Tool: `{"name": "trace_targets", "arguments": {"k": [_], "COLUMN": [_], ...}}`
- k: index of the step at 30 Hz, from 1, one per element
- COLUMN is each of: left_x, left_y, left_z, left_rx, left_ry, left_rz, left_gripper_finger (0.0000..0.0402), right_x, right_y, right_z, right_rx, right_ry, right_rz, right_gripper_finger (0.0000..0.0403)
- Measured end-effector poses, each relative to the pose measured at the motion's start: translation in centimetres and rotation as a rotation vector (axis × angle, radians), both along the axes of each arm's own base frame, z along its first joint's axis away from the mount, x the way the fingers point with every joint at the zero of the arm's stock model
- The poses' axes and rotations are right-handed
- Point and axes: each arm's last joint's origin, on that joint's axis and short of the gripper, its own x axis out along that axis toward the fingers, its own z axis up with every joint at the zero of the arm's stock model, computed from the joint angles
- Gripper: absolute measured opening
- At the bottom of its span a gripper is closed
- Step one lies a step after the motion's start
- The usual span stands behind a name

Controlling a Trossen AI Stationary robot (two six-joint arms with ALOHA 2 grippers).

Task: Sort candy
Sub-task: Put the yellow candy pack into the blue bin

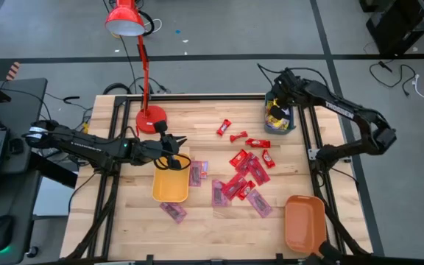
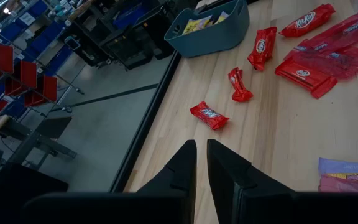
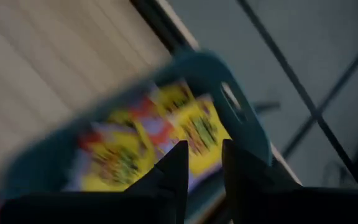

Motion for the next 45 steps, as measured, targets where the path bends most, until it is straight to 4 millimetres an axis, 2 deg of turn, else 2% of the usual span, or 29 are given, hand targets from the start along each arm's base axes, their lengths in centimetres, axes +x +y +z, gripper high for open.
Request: {"name": "trace_targets", "arguments": {"k": [5, 9, 13, 19, 25, 32, 40, 45], "left_x": [0.0, 0.0, 0.0, 0.2, 0.3, 0.2, 0.1, 0.0], "left_y": [0.0, 0.0, -0.1, -0.4, -0.9, -0.9, -0.6, -0.4], "left_z": [0.0, 0.0, 0.0, -0.1, -0.2, -0.5, -0.6, -0.5], "left_rx": [0.0, 0.01, 0.013, -0.038, -0.125, -0.124, -0.087, -0.051], "left_ry": [-0.001, 0.008, 0.02, 0.024, 0.034, 0.065, 0.075, 0.068], "left_rz": [0.0, -0.006, -0.04, -0.149, -0.329, -0.31, -0.234, -0.173], "left_gripper_finger": [0.0041, 0.0041, 0.0041, 0.0041, 0.0041, 0.0041, 0.0041, 0.0041], "right_x": [1.3, 2.5, 4.4, 8.0, 11.7, 15.3, 18.7, 20.1], "right_y": [3.0, 5.5, 8.1, 11.9, 15.0, 17.3, 17.9, 17.8], "right_z": [2.6, 3.8, 4.2, 3.6, 2.5, 0.1, -3.8, -6.6], "right_rx": [-0.068, -0.066, -0.014, 0.013, 0.014, 0.023, 0.054, 0.081], "right_ry": [-0.188, -0.316, -0.411, -0.461, -0.532, -0.578, -0.602, -0.581], "right_rz": [0.081, 0.161, 0.268, 0.458, 0.603, 0.685, 0.662, 0.634], "right_gripper_finger": [0.0083, 0.0083, 0.0083, 0.0083, 0.0083, 0.0083, 0.0083, 0.0077]}}
